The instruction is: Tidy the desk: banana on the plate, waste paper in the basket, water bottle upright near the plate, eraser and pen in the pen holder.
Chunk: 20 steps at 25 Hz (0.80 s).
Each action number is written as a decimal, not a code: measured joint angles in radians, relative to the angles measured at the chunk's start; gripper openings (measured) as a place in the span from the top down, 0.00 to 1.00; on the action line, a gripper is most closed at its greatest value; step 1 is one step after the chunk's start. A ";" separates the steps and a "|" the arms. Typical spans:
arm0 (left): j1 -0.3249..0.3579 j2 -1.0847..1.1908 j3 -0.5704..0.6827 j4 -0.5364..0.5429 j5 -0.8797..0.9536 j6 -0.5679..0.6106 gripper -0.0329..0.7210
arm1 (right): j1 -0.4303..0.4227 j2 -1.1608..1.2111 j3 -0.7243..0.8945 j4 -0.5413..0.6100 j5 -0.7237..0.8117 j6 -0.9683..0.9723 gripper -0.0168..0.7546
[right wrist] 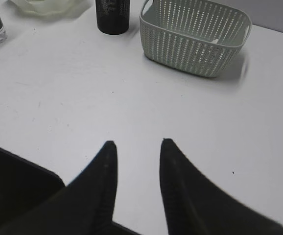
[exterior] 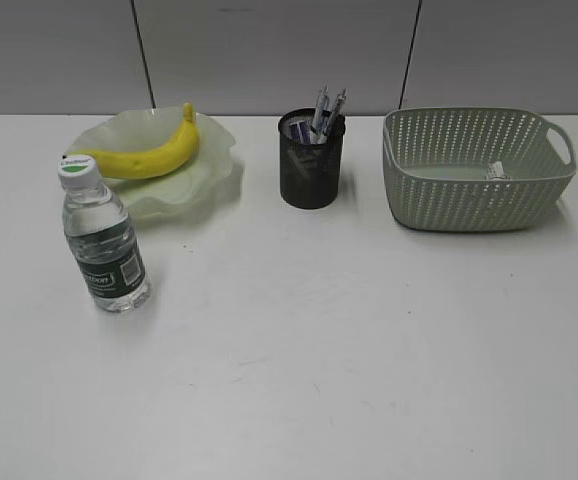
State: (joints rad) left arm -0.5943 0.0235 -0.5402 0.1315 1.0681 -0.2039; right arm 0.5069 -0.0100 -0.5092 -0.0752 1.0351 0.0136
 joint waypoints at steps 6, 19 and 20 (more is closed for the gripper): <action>0.000 0.002 0.001 -0.076 -0.007 0.113 0.56 | 0.000 0.000 0.000 0.007 0.000 0.000 0.65; 0.000 0.002 0.001 -0.073 -0.007 0.124 0.58 | 0.000 0.000 0.000 0.008 0.000 0.001 0.65; 0.000 0.002 0.001 -0.072 -0.007 0.124 0.58 | 0.000 0.000 0.000 0.008 0.000 0.001 0.65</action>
State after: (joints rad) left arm -0.5943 0.0259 -0.5388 0.0595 1.0614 -0.0803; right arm 0.5069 -0.0100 -0.5092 -0.0676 1.0351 0.0145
